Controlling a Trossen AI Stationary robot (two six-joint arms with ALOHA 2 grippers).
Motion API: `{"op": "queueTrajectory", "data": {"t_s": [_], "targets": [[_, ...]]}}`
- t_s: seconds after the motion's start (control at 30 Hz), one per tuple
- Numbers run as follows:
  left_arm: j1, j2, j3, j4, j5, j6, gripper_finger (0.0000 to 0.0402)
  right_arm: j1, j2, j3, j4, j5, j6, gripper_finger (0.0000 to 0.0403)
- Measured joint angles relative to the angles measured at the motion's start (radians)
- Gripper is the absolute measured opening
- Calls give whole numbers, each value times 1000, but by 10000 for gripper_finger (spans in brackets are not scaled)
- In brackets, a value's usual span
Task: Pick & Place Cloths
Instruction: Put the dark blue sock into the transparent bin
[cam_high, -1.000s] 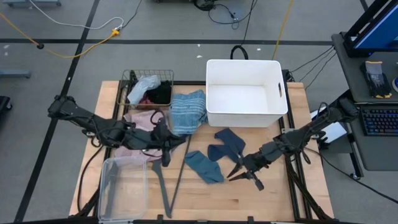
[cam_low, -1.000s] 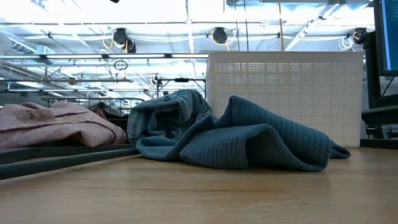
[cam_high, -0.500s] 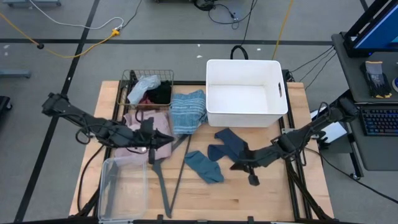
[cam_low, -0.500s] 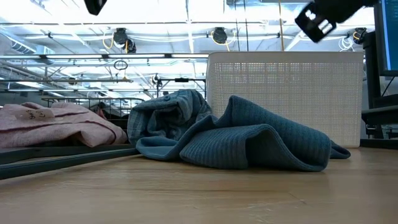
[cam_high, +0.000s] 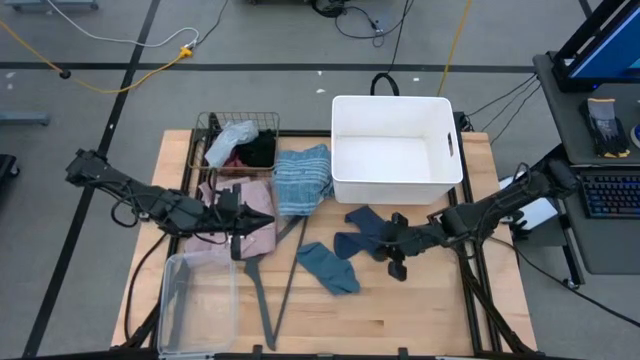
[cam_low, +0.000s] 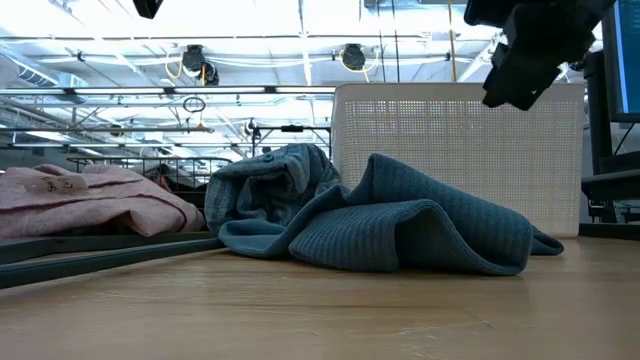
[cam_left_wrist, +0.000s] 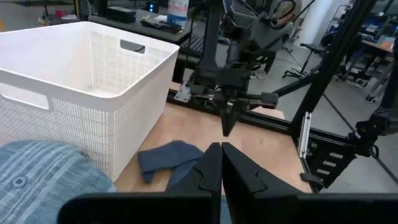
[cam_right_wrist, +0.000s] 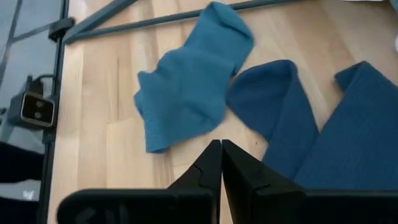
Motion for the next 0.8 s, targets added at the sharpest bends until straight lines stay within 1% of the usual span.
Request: {"op": "queueTrajectory", "data": {"t_s": [0.1, 0.23, 0.47, 0.6, 0.7, 0.8], "targets": [[0, 0, 0, -8, 0, 1, 13, -21, 0, 0, 0, -1, 6, 15], [0, 0, 0, -8, 0, 1, 3, -31, 0, 0, 0, 0, 7, 41], [1, 0, 0, 1, 1, 25, 16, -31, 0, 0, 0, -1, 33, 119], [1, 0, 0, 3, 1, 25, 8, -31, 0, -30, 33, 2, 34, 164], [1, 0, 0, 4, 1, 25, 2, -31, 1, -69, 69, 2, 34, 188], [1, 0, 0, 3, 1, 25, 9, -34, 1, -109, 107, 4, 34, 203]]}}
